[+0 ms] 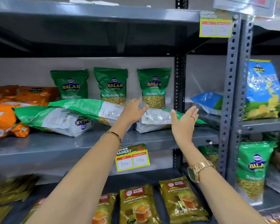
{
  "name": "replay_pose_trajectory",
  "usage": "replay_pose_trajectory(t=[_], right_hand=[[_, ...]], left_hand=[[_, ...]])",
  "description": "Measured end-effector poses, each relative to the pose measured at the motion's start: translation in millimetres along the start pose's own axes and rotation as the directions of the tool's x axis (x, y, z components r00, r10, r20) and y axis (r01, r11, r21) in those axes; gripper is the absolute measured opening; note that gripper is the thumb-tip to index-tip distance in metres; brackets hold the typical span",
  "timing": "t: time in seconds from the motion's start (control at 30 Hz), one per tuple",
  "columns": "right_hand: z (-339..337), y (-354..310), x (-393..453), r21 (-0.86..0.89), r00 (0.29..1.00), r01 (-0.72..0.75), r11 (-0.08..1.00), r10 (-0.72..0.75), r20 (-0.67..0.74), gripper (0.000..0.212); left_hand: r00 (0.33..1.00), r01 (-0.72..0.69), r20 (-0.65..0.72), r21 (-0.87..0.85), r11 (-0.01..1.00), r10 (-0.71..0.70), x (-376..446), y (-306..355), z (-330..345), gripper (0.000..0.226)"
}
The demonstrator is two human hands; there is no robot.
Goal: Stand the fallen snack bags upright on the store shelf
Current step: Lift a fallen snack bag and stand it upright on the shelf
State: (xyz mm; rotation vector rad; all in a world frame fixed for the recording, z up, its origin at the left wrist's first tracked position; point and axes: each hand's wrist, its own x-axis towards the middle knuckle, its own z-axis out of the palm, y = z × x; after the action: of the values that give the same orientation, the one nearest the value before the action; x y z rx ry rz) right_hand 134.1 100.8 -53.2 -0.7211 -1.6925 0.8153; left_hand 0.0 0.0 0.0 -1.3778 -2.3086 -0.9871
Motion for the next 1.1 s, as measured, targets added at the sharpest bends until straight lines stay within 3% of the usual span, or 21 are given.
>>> replay_pose_trajectory(t=[0.17, 0.33, 0.4, 0.53, 0.6, 0.7, 0.73, 0.83, 0.97, 1.1], right_hand=[[11, 4, 17, 0.227, 0.941, -0.325, 0.918, 0.338, -0.024, 0.089], [22, 0, 32, 0.57, 0.794, -0.529, 0.628, 0.603, 0.074, 0.069], [25, -1, 37, 0.616, 0.762, -0.57, 0.544, 0.63, 0.148, 0.057], [20, 3, 36, 0.563, 0.8, -0.562, 0.606, 0.572, 0.183, 0.009], [21, 5, 39, 0.577, 0.801, -0.555, 0.598, 0.571, 0.178, 0.012], [19, -8, 46, 0.678, 0.762, -0.529, 0.51, 0.636, 0.117, 0.033], [19, -11, 51, 0.688, 0.75, -0.519, 0.508, 0.656, 0.082, 0.039], [15, -22, 66, 0.614, 0.832, -0.431, 0.662, 0.555, -0.014, 0.033], [8, -38, 77, 0.37, 0.949, -0.225, 0.901, 0.289, -0.127, 0.018], [4, -54, 77, 0.229, 0.995, -0.023, 0.973, 0.043, -0.085, 0.025]], left_hand=[[0.992, 0.066, 0.108, -0.077, 0.995, -0.058, 4, 1, 11, 0.06], [0.993, 0.069, 0.101, -0.026, 0.997, -0.066, 5, -6, 17, 0.056], [0.993, 0.058, 0.1, -0.009, 0.998, -0.057, 5, -7, 18, 0.055], [0.994, 0.035, 0.099, -0.014, 0.999, -0.034, 5, -7, 16, 0.054], [0.995, 0.039, 0.097, -0.021, 0.999, -0.037, 4, -8, 16, 0.053], [0.999, 0.028, 0.046, -0.058, 0.998, -0.025, 4, -10, 17, 0.03], [0.999, 0.024, 0.027, -0.068, 0.997, -0.022, 2, -9, 17, 0.036], [0.999, -0.023, 0.024, -0.076, 0.997, 0.025, -2, -5, 16, 0.043], [0.999, -0.012, 0.045, -0.14, 0.99, 0.019, -6, 2, 24, 0.033], [0.996, 0.078, 0.05, -0.235, 0.969, -0.068, -7, 5, 43, 0.028]])
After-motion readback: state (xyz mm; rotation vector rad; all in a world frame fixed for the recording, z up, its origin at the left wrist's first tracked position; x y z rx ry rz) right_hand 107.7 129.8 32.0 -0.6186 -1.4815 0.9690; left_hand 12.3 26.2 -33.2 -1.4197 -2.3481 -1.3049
